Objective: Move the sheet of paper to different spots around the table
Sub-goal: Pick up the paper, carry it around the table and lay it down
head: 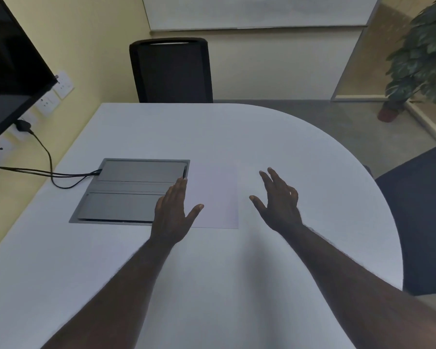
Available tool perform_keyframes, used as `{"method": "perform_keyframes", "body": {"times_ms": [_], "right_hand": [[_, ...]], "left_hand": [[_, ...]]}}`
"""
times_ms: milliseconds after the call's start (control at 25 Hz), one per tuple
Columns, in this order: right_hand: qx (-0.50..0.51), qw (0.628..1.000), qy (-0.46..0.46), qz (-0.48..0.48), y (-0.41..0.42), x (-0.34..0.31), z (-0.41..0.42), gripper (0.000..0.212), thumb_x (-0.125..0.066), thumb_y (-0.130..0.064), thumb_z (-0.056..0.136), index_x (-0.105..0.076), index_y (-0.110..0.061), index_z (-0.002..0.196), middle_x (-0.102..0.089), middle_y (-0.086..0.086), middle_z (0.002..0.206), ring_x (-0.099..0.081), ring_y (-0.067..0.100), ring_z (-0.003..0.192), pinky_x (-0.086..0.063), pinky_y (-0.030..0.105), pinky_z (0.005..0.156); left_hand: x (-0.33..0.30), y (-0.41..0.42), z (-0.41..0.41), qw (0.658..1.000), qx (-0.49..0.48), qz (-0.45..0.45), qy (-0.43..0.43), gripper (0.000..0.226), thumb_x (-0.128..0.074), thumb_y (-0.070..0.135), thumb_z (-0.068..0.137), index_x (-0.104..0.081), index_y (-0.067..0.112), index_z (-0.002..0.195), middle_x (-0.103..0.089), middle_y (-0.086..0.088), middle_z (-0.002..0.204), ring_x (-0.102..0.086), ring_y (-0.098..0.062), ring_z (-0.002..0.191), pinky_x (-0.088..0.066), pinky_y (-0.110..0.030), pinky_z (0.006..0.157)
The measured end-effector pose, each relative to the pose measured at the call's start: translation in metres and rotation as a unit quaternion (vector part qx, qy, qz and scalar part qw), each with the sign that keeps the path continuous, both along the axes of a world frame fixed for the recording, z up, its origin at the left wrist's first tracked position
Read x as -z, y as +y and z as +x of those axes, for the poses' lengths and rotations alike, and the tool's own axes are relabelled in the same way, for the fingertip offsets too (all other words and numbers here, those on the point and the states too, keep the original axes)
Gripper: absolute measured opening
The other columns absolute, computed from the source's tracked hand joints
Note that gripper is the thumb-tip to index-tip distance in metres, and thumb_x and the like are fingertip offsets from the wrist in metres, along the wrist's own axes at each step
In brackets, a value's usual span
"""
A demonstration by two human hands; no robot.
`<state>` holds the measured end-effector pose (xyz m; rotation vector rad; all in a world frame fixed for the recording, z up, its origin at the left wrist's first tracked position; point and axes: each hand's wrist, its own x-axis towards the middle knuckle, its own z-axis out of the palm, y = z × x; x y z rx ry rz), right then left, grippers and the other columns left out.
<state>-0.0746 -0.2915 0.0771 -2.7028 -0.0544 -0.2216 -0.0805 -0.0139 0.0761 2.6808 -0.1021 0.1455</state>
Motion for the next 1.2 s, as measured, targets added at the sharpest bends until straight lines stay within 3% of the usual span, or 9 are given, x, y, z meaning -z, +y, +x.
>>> {"method": "perform_keyframes", "body": {"times_ms": [200,440,600,880,960,1000,1040,1120,1200], "right_hand": [[-0.017,0.998,0.053,0.015,0.002,0.035,0.035,0.067,-0.049,-0.045,0.096,-0.022,-0.023,0.153,-0.024,-0.003,0.161,-0.022,0.016,0.147,-0.013,0.043,0.115],[-0.006,0.984,0.165,0.060,0.005,0.080,0.064,0.071,-0.052,-0.046,0.095,-0.021,-0.020,0.154,-0.027,-0.002,0.159,-0.034,0.024,0.141,-0.030,0.045,0.108],[0.046,0.941,0.263,0.206,0.009,0.103,0.078,0.070,-0.061,-0.036,0.093,-0.029,-0.013,0.151,-0.040,0.008,0.148,-0.048,0.027,0.129,-0.040,0.043,0.106],[0.055,0.919,0.313,0.235,0.023,0.126,0.110,0.063,-0.065,-0.033,0.091,-0.041,-0.008,0.143,-0.053,0.011,0.131,-0.054,0.026,0.117,-0.040,0.034,0.099],[0.043,0.921,0.321,0.217,0.028,0.129,0.118,0.046,-0.065,-0.032,0.090,-0.053,-0.008,0.127,-0.055,0.012,0.117,-0.055,0.029,0.106,-0.042,0.035,0.090],[0.045,0.922,0.322,0.211,0.031,0.130,0.123,0.026,-0.066,-0.031,0.089,-0.059,-0.011,0.104,-0.053,0.013,0.104,-0.053,0.030,0.093,-0.042,0.034,0.079],[0.052,0.922,0.320,0.212,0.033,0.131,0.126,0.022,-0.066,-0.030,0.088,-0.051,-0.017,0.079,-0.046,0.010,0.093,-0.045,0.027,0.081,-0.038,0.032,0.069],[0.062,0.917,0.324,0.225,0.038,0.134,0.130,0.045,-0.067,-0.029,0.086,-0.028,-0.020,0.064,-0.035,0.006,0.086,-0.034,0.022,0.072,-0.027,0.030,0.056],[0.082,0.906,0.316,0.268,0.043,0.135,0.133,0.049,-0.068,-0.027,0.085,-0.025,-0.019,0.063,-0.031,0.003,0.081,-0.028,0.020,0.061,-0.022,0.028,0.052]], "left_hand": [[0.028,-0.002,0.026,1.000,-0.012,0.001,0.014,0.077,-0.053,0.050,0.093,-0.020,0.018,0.154,-0.022,0.001,0.161,-0.024,-0.018,0.147,-0.024,-0.045,0.115],[0.066,-0.002,0.045,0.998,-0.009,-0.007,0.054,0.076,-0.054,0.046,0.093,-0.021,0.015,0.154,-0.026,0.000,0.160,-0.027,-0.018,0.146,-0.024,-0.040,0.115],[0.087,-0.001,0.055,0.996,-0.010,-0.037,0.086,0.084,-0.064,0.040,0.090,-0.017,0.013,0.154,-0.024,0.000,0.160,-0.025,-0.017,0.146,-0.018,-0.029,0.115],[0.120,0.004,0.086,0.987,-0.007,0.000,0.158,0.091,-0.062,0.047,0.088,-0.009,0.015,0.155,-0.012,-0.001,0.163,-0.015,-0.020,0.150,-0.021,-0.045,0.118],[0.127,0.005,0.094,0.985,-0.009,0.011,0.169,0.090,-0.060,0.050,0.089,-0.010,0.016,0.155,-0.010,0.000,0.164,-0.015,-0.020,0.150,-0.021,-0.046,0.118],[0.131,0.005,0.097,0.984,-0.010,0.018,0.174,0.089,-0.059,0.051,0.089,-0.011,0.016,0.155,-0.010,-0.001,0.164,-0.015,-0.021,0.150,-0.020,-0.046,0.118],[0.135,0.006,0.099,0.984,-0.009,0.026,0.178,0.089,-0.059,0.051,0.089,-0.011,0.015,0.155,-0.010,-0.002,0.164,-0.015,-0.021,0.149,-0.020,-0.045,0.118],[0.142,0.007,0.102,0.983,-0.008,0.031,0.179,0.090,-0.060,0.051,0.088,-0.013,0.014,0.155,-0.012,-0.003,0.163,-0.016,-0.022,0.149,-0.020,-0.044,0.117],[0.149,0.008,0.103,0.983,-0.010,0.022,0.181,0.091,-0.063,0.050,0.086,-0.016,0.014,0.154,-0.013,-0.004,0.163,-0.015,-0.021,0.149,-0.019,-0.043,0.117]]}}
